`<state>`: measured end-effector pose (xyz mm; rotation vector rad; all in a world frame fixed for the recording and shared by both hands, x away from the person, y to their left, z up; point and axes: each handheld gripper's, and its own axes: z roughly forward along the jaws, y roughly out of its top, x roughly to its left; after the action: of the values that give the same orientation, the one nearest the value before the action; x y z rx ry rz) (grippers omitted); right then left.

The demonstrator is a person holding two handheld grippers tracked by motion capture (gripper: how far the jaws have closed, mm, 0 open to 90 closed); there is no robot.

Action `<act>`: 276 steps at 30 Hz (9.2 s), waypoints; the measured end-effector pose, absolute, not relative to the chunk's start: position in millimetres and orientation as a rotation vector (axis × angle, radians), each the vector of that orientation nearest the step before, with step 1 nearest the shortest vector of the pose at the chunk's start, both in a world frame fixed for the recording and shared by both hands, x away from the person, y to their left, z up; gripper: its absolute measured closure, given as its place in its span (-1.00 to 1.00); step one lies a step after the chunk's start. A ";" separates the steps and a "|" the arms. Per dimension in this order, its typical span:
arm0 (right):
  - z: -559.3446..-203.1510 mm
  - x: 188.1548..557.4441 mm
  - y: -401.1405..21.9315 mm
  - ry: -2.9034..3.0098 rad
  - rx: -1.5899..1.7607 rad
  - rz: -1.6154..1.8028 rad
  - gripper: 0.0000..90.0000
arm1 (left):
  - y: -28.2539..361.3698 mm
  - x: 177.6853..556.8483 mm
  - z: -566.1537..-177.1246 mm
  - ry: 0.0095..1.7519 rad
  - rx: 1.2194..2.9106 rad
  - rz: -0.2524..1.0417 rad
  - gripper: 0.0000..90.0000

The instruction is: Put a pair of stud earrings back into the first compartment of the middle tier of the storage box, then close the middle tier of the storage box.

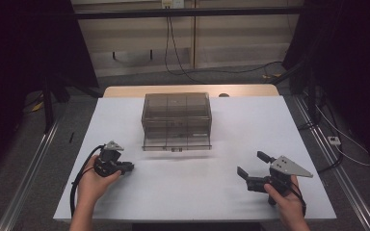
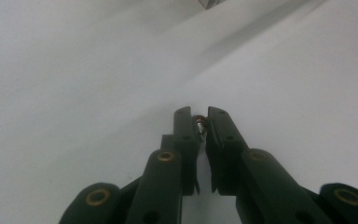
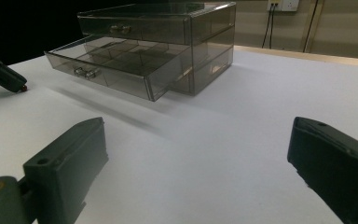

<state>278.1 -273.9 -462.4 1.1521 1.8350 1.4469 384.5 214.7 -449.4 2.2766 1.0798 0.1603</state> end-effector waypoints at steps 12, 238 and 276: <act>-462.5 278.3 -273.7 1.835 1.150 1.447 -0.90 | 212.7 386.4 -449.9 1.091 2.266 0.154 0.85; -463.7 280.2 -277.3 1.830 1.166 1.449 -0.90 | 108.9 433.5 -433.7 0.860 2.222 0.022 1.00; -464.3 281.8 -275.5 1.834 1.172 1.443 -0.90 | 114.6 455.4 -424.8 0.921 2.151 0.055 0.61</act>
<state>281.8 -275.5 -464.3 1.1722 1.8342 1.4429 455.4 114.6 -424.8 2.1510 0.9213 0.0545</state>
